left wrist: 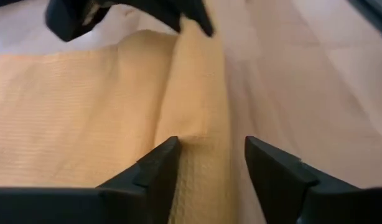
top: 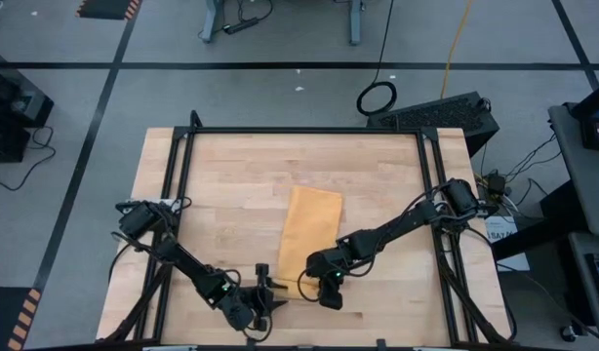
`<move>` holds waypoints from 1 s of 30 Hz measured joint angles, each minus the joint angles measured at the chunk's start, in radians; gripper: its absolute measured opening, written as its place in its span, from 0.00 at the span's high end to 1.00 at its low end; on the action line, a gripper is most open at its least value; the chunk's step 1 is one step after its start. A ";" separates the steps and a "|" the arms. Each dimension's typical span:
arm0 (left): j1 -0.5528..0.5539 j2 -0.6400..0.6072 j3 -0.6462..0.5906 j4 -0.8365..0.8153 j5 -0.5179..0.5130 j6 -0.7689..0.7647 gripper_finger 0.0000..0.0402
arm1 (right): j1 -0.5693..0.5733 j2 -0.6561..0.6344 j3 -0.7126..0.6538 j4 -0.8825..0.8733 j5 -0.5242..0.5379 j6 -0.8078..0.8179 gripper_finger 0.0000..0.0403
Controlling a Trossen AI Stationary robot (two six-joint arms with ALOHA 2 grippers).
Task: Roll towel
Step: Roll the yellow towel
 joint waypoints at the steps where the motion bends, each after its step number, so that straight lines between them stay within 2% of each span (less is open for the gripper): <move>1: 0.009 0.000 0.000 -0.002 0.009 0.000 0.56 | 0.001 0.000 0.000 0.000 0.000 0.006 0.97; 5: 0.038 -0.001 0.000 -0.042 0.081 -0.007 0.65 | 0.006 0.000 0.000 -0.001 0.000 0.010 0.97; 8: 0.044 -0.002 0.000 -0.059 0.096 -0.003 0.64 | 0.005 0.000 0.000 -0.001 0.000 0.013 0.97; 14: 0.006 -0.020 0.001 -0.063 0.105 0.006 0.46 | 0.006 0.000 0.000 -0.001 0.000 0.005 0.97; 18: -0.028 -0.031 0.001 -0.071 -0.009 0.047 0.32 | 0.006 0.000 0.000 -0.002 0.001 -0.001 0.97; 21: -0.028 -0.031 0.001 -0.112 -0.026 0.053 0.27 | 0.006 -0.001 0.000 -0.003 0.002 -0.008 0.97; 26: 0.006 -0.031 0.001 -0.169 0.000 0.051 0.29 | 0.006 -0.001 0.000 -0.003 0.006 -0.019 0.97; 30: 0.050 -0.034 0.002 -0.173 0.134 0.049 0.40 | 0.006 -0.001 0.000 -0.003 0.008 -0.021 0.97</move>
